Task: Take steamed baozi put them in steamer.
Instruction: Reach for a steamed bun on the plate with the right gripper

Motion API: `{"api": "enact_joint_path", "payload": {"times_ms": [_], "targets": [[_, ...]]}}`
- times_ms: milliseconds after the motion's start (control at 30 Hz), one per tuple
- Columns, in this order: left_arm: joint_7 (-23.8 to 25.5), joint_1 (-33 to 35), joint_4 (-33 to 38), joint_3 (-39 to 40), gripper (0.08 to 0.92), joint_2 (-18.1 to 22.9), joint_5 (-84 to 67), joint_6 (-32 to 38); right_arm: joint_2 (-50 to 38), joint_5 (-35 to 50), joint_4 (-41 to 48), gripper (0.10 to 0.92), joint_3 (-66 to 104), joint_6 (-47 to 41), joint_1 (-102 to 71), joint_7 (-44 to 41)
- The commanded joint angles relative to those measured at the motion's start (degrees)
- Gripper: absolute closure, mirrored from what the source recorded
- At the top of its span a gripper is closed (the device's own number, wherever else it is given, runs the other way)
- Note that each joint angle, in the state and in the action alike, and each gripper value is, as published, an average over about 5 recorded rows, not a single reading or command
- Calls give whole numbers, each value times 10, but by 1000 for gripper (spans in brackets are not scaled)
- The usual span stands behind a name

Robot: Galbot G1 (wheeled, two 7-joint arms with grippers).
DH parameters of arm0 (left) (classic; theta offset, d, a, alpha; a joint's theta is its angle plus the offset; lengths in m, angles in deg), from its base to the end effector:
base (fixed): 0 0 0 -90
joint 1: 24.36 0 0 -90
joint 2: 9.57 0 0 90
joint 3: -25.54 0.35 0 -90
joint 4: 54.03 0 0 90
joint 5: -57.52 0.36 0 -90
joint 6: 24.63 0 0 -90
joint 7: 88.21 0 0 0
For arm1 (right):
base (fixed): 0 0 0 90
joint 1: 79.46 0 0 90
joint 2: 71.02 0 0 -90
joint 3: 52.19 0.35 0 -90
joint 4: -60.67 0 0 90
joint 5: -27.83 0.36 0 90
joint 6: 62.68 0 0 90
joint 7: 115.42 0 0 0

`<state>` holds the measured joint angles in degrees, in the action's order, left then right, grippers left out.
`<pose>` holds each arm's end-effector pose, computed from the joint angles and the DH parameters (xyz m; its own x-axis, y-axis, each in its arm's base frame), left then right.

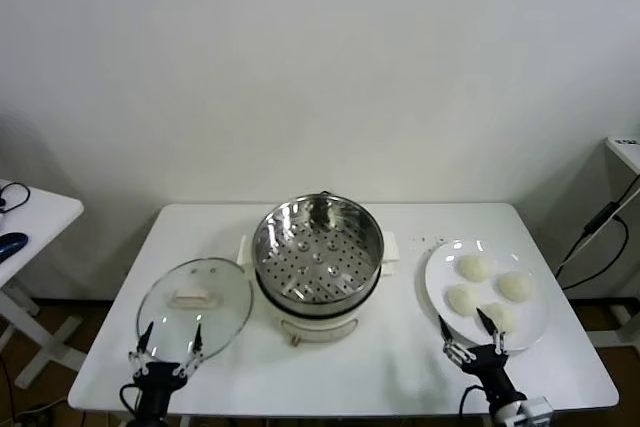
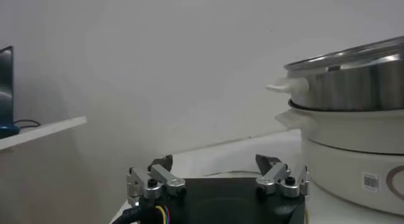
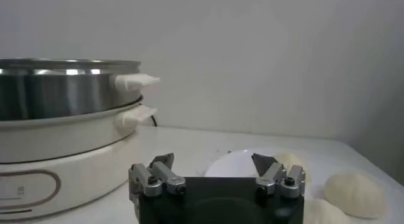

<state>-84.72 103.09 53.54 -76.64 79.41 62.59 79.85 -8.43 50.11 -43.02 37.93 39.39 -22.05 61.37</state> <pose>0.1204 0.0767 -0.3945 -0.9913 -0.0887 0.0976 -0.0656 0.9736 0.2187 0.1683 -0.1226 -0.3862 -0.9738 -0.1763 0.1436 -0.1821 0.9829 -0.0282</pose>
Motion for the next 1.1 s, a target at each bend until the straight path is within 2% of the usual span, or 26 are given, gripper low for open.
{"api": "enact_joint_path", "payload": {"times_ms": [33, 133, 300, 600, 733, 833, 967, 1100], "targets": [[0, 1, 1, 1, 177, 0, -1, 0, -25, 6, -19, 203, 33, -27, 14, -41], [-1, 1, 2, 3, 177, 0, -1, 0, -66, 9, -27, 203, 58, -60, 35, -77], [-9, 0, -2, 12, 177, 0, 1, 3, -182, 13, 0, 203, 87, -125, 87, -152], [-17, -8, -11, 25, 177, -4, -1, 14, -378, 16, 127, 203, 17, -119, 215, -331], [-16, -10, -12, 24, 177, -12, -7, 16, -443, -7, 198, 203, -113, -95, 362, -433], [-15, -13, -11, 28, 177, -13, -11, 16, -468, -26, 247, 203, -271, -83, 532, -492], [-14, -15, -11, 37, 177, -11, -12, 19, -459, -50, 322, 203, -499, -59, 770, -557], [-29, -18, -12, 46, 177, -11, -21, 18, -417, -107, 385, 203, -618, -51, 911, -616]]}}
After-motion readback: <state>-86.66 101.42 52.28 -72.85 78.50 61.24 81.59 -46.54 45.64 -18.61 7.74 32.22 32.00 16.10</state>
